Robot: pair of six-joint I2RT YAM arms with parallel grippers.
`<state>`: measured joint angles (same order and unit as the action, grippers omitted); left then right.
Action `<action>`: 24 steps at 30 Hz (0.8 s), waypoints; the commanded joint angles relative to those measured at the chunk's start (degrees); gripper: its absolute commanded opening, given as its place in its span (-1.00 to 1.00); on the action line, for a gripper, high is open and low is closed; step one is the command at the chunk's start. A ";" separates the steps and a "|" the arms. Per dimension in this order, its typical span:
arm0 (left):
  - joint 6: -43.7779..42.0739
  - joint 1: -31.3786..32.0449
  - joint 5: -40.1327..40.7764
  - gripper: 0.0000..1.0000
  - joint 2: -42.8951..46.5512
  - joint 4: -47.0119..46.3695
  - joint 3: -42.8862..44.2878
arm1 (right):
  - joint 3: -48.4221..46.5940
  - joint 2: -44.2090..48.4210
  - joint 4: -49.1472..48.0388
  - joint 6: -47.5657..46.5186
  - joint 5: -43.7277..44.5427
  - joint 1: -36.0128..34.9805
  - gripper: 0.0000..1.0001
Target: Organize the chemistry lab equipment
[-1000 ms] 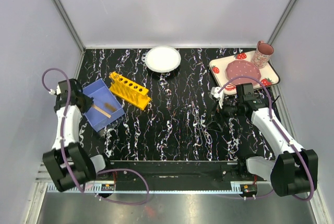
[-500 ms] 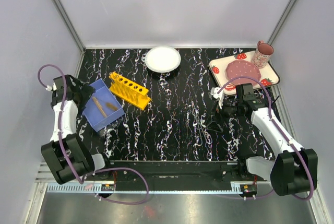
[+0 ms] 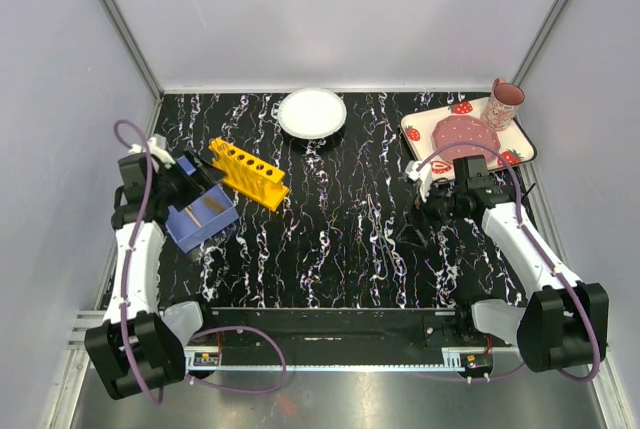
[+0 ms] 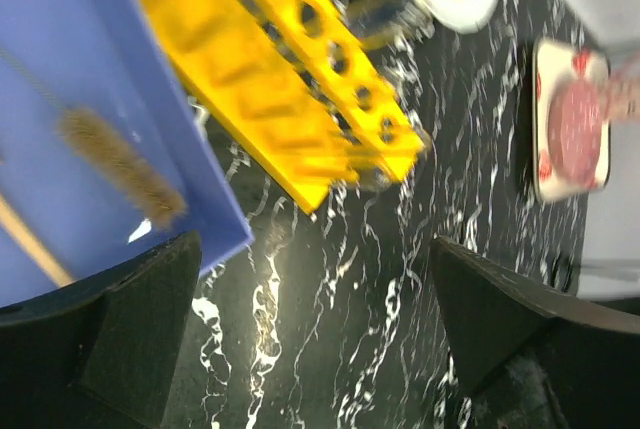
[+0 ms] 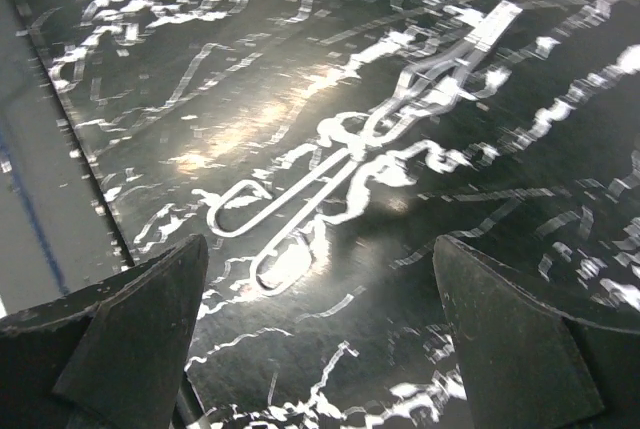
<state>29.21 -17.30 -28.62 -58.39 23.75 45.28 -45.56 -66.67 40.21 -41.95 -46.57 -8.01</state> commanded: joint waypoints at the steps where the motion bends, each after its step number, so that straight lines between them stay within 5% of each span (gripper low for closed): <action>1: -9.16 7.69 -1.27 0.98 5.21 1.65 -0.63 | -5.85 -0.38 -1.80 7.75 14.54 1.77 0.99; 7: -13.39 15.26 6.91 0.98 9.70 4.99 -1.69 | -12.09 1.28 7.86 6.27 26.08 6.76 0.99; 17: -14.27 17.04 10.78 0.98 13.21 6.75 -1.86 | -18.07 -0.56 11.57 14.25 41.27 14.77 0.98; 24: -14.01 17.04 10.96 0.98 14.36 6.75 -2.03 | -20.79 -7.58 7.17 17.17 50.16 17.76 0.57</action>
<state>16.10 -0.38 -19.16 -45.10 31.57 43.40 -62.76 -70.41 50.48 -28.08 -4.08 8.43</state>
